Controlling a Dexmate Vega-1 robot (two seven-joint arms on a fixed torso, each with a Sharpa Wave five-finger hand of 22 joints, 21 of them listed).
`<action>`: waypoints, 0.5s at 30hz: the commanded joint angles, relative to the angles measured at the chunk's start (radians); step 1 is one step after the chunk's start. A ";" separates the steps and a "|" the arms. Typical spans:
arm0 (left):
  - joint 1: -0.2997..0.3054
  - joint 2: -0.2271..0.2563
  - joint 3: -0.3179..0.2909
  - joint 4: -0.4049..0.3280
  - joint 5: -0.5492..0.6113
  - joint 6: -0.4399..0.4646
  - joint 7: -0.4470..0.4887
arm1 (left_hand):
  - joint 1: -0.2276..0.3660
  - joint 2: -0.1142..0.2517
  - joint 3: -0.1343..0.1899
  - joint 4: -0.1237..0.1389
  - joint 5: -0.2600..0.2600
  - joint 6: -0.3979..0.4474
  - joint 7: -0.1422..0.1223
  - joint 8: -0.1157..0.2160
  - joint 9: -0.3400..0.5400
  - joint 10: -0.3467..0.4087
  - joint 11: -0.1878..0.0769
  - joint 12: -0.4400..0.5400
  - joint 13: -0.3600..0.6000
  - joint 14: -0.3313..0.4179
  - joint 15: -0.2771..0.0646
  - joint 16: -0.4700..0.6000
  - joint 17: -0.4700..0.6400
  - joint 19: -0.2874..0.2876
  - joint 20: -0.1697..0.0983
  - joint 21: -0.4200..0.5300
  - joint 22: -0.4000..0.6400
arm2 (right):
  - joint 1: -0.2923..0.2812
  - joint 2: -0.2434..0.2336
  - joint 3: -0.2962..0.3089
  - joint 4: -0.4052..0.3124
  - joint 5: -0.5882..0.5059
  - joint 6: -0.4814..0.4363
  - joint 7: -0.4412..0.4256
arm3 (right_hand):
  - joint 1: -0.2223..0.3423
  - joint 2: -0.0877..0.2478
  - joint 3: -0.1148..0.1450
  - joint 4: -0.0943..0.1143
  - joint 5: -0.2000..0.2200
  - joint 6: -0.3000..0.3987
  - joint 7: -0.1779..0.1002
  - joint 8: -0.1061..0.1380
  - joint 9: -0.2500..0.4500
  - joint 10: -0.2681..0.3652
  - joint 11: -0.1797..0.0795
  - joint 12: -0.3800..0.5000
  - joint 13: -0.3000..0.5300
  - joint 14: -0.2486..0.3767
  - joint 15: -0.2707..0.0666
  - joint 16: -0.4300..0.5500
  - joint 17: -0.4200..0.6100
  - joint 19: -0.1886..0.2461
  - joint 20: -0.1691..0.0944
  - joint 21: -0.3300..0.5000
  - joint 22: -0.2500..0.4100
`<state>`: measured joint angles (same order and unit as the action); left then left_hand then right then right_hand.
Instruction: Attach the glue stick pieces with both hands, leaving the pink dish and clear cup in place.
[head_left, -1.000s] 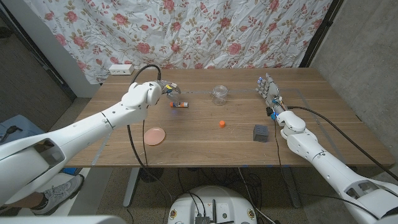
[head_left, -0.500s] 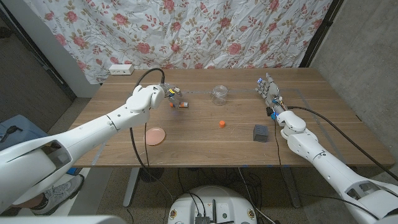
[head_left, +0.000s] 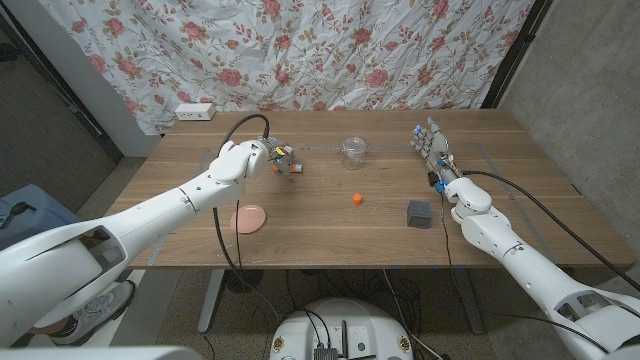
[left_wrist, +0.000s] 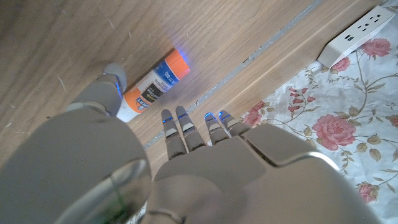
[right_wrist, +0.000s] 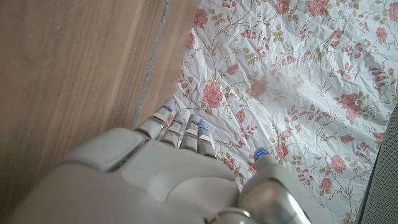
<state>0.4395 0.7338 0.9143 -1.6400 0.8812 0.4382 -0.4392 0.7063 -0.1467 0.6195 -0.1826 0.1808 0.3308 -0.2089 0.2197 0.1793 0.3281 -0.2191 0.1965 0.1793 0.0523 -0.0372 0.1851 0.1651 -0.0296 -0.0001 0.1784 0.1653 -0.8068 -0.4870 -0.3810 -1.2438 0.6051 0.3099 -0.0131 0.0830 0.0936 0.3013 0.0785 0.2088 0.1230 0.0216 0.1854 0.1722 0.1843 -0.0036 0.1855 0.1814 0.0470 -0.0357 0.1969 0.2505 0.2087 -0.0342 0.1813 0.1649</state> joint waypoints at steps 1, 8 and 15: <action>0.004 -0.026 -0.002 0.044 -0.019 -0.018 0.033 | 0.018 0.007 -0.004 0.004 0.008 0.013 -0.002 0.010 0.004 0.023 0.001 0.008 0.003 0.017 -0.055 0.006 0.003 0.012 0.000 0.010 0.002 | -0.006 -0.006 -0.004 -0.017 -0.008 -0.016 -0.017 | -0.011 0.004 0.002 -0.002 0.007 0.005 0.001 0.000 0.002 0.003 -0.003 0.007 0.001 0.003 -0.008 0.007 0.001 0.003 -0.004 0.006 0.002; 0.011 -0.031 -0.005 0.056 -0.031 -0.024 0.077 | 0.045 0.024 -0.017 0.006 0.009 0.053 -0.001 0.021 0.005 0.098 0.002 0.016 0.003 0.059 -0.073 0.009 0.003 0.042 -0.008 0.013 0.002 | -0.009 -0.006 -0.005 -0.021 -0.007 -0.025 -0.021 | -0.012 0.005 0.004 -0.003 0.007 0.006 -0.001 0.000 0.002 0.003 -0.004 0.006 0.001 0.002 -0.005 0.006 -0.001 0.003 -0.002 0.006 0.002; 0.017 -0.027 -0.009 0.056 -0.039 -0.034 0.114 | 0.077 0.041 -0.040 0.007 0.008 0.118 -0.004 0.034 0.006 0.199 0.001 0.019 0.003 0.121 -0.098 0.010 0.001 0.085 -0.019 0.014 0.002 | -0.002 -0.001 -0.008 -0.012 -0.010 -0.022 -0.020 | -0.013 0.007 0.005 -0.003 0.007 0.009 -0.005 0.001 0.002 0.003 -0.006 0.005 0.001 -0.001 -0.005 0.005 -0.003 0.003 0.002 0.006 0.002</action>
<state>0.4466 0.7093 0.9118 -1.5957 0.8591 0.4184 -0.3773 0.7651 -0.1084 0.5863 -0.1768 0.1855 0.4290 -0.2120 0.2454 0.1831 0.5001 -0.2177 0.2123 0.1792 0.1563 -0.0372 0.1897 0.1651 0.0402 -0.0160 0.1861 0.1653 -0.8120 -0.4908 -0.3855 -1.2584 0.5990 0.2937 -0.0284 0.0751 0.1016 0.3012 0.0786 0.2088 0.1231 0.0213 0.1854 0.1722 0.1841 -0.0036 0.1855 0.1815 0.0469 -0.0357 0.1969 0.2460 0.2087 -0.0341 0.1813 0.1649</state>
